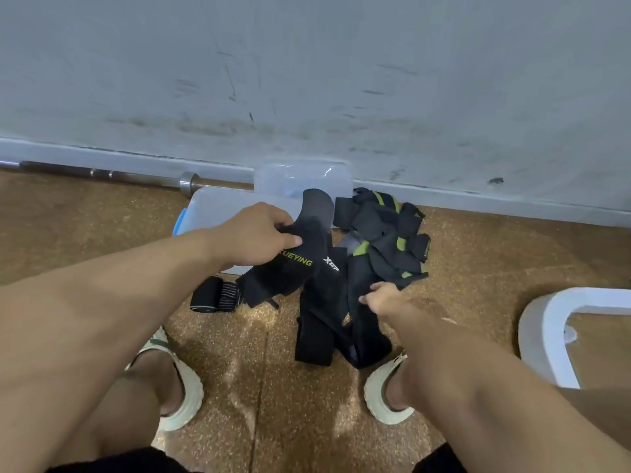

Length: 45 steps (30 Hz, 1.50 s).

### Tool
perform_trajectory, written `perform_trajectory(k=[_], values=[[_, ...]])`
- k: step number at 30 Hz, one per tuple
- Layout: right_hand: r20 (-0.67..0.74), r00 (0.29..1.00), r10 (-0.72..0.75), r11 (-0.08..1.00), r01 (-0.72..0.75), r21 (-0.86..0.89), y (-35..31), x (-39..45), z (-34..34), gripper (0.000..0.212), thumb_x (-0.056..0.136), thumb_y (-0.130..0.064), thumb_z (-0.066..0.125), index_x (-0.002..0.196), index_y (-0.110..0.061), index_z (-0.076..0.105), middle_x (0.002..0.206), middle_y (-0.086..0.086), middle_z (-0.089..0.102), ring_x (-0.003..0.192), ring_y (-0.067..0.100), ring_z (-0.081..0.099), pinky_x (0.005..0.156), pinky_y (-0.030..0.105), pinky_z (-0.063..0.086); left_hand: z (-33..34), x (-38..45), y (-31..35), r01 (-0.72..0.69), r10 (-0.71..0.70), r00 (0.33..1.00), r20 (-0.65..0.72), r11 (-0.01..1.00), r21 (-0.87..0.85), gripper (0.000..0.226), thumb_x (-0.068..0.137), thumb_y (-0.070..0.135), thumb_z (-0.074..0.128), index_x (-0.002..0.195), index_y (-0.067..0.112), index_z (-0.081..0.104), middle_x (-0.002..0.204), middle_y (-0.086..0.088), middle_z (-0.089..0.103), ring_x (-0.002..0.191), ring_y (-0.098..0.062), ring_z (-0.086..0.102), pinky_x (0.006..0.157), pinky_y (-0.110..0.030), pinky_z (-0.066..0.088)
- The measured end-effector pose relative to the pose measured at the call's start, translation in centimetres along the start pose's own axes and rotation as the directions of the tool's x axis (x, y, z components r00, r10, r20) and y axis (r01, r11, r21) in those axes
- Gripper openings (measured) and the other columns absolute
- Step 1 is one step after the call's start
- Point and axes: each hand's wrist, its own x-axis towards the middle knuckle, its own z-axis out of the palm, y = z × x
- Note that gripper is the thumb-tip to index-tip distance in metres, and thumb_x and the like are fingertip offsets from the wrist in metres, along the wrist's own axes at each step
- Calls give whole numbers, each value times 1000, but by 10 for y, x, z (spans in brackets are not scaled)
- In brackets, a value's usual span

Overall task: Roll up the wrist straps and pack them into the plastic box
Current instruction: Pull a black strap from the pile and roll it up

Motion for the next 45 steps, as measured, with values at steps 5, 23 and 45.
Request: perform_trajectory(k=[5,23,45], values=[[93,995,44,999,-43,-9,26,11,43,87,97,-37,69,161,-2,22,162,13,37,149,30,36,119,34,33,10,13,3,-11,11,999,34,1000,15,26,98,28,67,74,21,62,76,5,60,74,-10,53,63,-23,36],[132,988,74,928,-117,353,20,40,62,78,71,-37,92,137,-14,55,131,2,63,124,30,59,102,42,50,15,27,-16,73,-70,996,56,996,-46,23,95,34,70,82,16,71,89,-18,72,74,-28,60,72,-38,47],[81,876,-476,875,481,-55,-106,-125,-167,28,59,-7,52,84,-5,65,79,7,63,72,27,56,61,39,38,-8,-11,-1,-47,46,999,-9,986,-163,16,98,27,66,95,14,75,98,-7,76,100,-27,70,102,-53,51]])
